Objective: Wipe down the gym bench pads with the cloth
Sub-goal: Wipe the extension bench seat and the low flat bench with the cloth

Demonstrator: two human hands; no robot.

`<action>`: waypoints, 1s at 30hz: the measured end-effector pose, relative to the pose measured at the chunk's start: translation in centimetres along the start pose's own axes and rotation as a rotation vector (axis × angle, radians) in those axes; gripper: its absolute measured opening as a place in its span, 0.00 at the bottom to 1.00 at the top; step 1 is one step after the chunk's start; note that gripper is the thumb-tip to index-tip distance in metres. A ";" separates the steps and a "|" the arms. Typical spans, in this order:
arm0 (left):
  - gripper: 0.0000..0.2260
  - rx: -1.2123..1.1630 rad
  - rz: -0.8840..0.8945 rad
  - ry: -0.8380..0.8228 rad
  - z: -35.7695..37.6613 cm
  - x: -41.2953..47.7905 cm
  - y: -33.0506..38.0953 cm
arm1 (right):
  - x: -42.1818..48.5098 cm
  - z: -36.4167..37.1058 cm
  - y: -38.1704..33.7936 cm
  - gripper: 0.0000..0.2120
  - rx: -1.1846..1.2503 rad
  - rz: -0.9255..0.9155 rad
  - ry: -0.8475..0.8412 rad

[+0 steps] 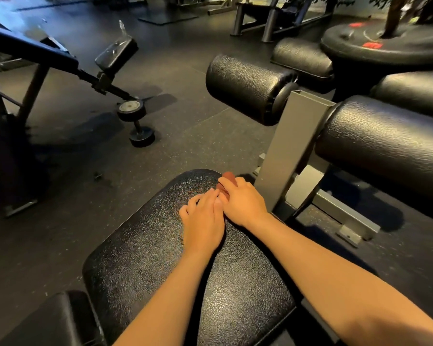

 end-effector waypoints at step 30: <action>0.19 -0.100 0.041 -0.152 1.7 -9.6 4.8 | -13.7 -0.1 2.2 0.23 -0.053 -0.004 0.017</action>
Point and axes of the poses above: each hand's wrist, its own x-axis towards the middle knuckle, its own z-axis out of the palm, y = z × x, the point moved 7 cm from there along x, towards the middle knuckle, and after that the axes turned 6 degrees about -y, right-handed, at the moved point
